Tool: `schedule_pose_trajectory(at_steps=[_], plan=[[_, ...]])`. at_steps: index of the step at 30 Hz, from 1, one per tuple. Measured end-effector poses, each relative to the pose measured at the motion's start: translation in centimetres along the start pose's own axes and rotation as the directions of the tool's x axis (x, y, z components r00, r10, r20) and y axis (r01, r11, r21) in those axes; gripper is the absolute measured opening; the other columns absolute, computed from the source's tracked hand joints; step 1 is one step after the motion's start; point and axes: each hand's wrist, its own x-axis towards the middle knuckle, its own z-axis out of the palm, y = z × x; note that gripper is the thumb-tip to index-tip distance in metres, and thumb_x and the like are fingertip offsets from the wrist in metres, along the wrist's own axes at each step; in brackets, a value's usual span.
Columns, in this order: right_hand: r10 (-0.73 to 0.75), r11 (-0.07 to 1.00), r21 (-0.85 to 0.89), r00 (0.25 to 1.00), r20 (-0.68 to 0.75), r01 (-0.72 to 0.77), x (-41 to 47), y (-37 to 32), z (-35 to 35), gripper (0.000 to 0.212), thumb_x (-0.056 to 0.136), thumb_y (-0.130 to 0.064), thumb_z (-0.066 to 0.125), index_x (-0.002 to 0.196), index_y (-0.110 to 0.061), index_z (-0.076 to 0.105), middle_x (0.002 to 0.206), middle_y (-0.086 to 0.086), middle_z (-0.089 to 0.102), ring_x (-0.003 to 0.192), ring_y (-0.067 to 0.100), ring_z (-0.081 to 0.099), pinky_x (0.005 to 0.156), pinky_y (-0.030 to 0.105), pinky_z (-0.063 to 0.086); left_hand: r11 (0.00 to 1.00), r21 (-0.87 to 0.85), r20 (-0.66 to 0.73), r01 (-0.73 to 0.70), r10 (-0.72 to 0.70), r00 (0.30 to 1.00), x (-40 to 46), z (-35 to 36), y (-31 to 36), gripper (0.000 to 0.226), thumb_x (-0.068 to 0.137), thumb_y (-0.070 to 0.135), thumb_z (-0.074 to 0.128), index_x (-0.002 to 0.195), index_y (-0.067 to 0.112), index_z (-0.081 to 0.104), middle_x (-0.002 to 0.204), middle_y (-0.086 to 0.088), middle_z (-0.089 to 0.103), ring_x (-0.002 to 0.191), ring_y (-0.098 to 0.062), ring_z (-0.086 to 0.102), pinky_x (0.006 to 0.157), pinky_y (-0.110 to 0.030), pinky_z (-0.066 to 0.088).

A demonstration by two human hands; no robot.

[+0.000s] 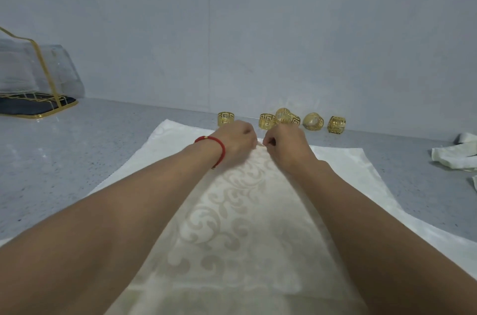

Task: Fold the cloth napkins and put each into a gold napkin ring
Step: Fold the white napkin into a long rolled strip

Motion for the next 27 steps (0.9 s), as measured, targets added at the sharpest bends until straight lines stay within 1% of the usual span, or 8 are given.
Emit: schedule_pose_trajectory(at_steps=[2,5,11,16,18,20,24,27], plan=[[-0.005,1.000,0.026,1.000,-0.004,0.005,-0.2,0.1,-0.2,0.028,0.078,0.008,0.057,0.082,-0.009,0.079,0.083,0.010,0.076,0.083,0.031,0.068,0.076,0.041,0.057,0.994,0.106,-0.130,-0.039,0.053,0.990,1.0,0.0,-0.3,0.024,0.094,0.008,0.043,0.096,0.015,0.065,0.089,0.006,0.062,0.093,-0.022,0.061,0.087,-0.032,0.050],[0.003,0.996,0.093,1.000,-0.010,-0.002,-0.3,0.3,-0.3,0.028,0.079,0.010,0.055,0.084,-0.004,0.079,0.085,0.012,0.075,0.084,0.031,0.067,0.079,0.041,0.056,0.975,0.218,-0.202,-0.036,0.081,0.976,2.5,0.6,-0.7,0.033,0.091,-0.001,0.044,0.096,0.024,0.065,0.105,0.001,0.063,0.103,-0.024,0.062,0.095,-0.038,0.050],[0.074,0.973,0.218,0.997,-0.020,-0.068,-0.7,0.4,-0.1,0.023,0.077,0.008,0.052,0.082,0.004,0.074,0.089,0.022,0.073,0.088,0.040,0.068,0.074,0.048,0.059,0.947,0.316,-0.221,0.050,0.023,0.975,4.0,1.4,-0.4,0.015,0.088,0.021,0.063,0.075,0.028,0.069,0.089,0.000,0.069,0.088,-0.026,0.066,0.084,-0.044,0.057],[0.202,0.892,0.417,0.979,-0.025,-0.173,-0.6,1.4,-0.3,0.017,0.091,-0.005,0.062,0.092,-0.010,0.079,0.094,0.000,0.076,0.093,0.016,0.068,0.080,0.024,0.051,0.952,0.306,-0.171,0.034,0.020,0.985,4.3,1.1,-0.4,0.017,0.078,0.014,0.074,0.065,0.023,0.069,0.079,0.003,0.069,0.082,-0.018,0.069,0.080,-0.039,0.061],[0.183,0.886,0.437,0.983,-0.022,-0.155,-0.6,1.6,-0.1,0.016,0.093,-0.011,0.069,0.105,-0.012,0.078,0.100,-0.001,0.074,0.096,0.014,0.066,0.086,0.023,0.049,0.951,0.308,-0.156,0.021,0.029,0.987,4.3,0.9,-0.1,0.017,0.078,0.013,0.074,0.065,0.021,0.068,0.078,0.002,0.070,0.082,-0.017,0.069,0.080,-0.037,0.060],[0.126,0.919,0.378,0.992,-0.007,-0.114,-0.3,1.7,0.3,0.021,0.092,-0.012,0.071,0.111,-0.010,0.078,0.106,0.004,0.074,0.097,0.017,0.066,0.085,0.024,0.048,0.938,0.347,-0.135,-0.011,0.062,0.989,4.2,0.9,0.1,0.017,0.079,0.015,0.072,0.066,0.023,0.067,0.077,0.006,0.070,0.081,-0.016,0.068,0.081,-0.038,0.060],[0.013,0.976,0.219,0.998,-0.057,-0.001,-0.4,1.2,0.2,0.015,0.089,-0.006,0.068,0.095,-0.013,0.081,0.091,0.002,0.074,0.084,0.019,0.063,0.074,0.029,0.048,0.866,0.489,-0.144,-0.099,0.193,0.971,3.2,1.1,0.2,0.014,0.079,0.015,0.064,0.071,0.027,0.061,0.076,0.011,0.066,0.084,-0.015,0.065,0.083,-0.036,0.054],[-0.098,0.995,-0.014,0.991,-0.087,0.097,-0.9,1.0,-0.2,0.019,0.087,-0.004,0.062,0.088,-0.017,0.075,0.088,0.004,0.072,0.087,0.030,0.066,0.074,0.041,0.055,0.698,0.684,-0.070,-0.211,0.351,0.934,2.5,1.0,0.4,0.019,0.082,0.011,0.058,0.079,0.030,0.057,0.083,0.010,0.066,0.089,-0.018,0.061,0.086,-0.035,0.043]])
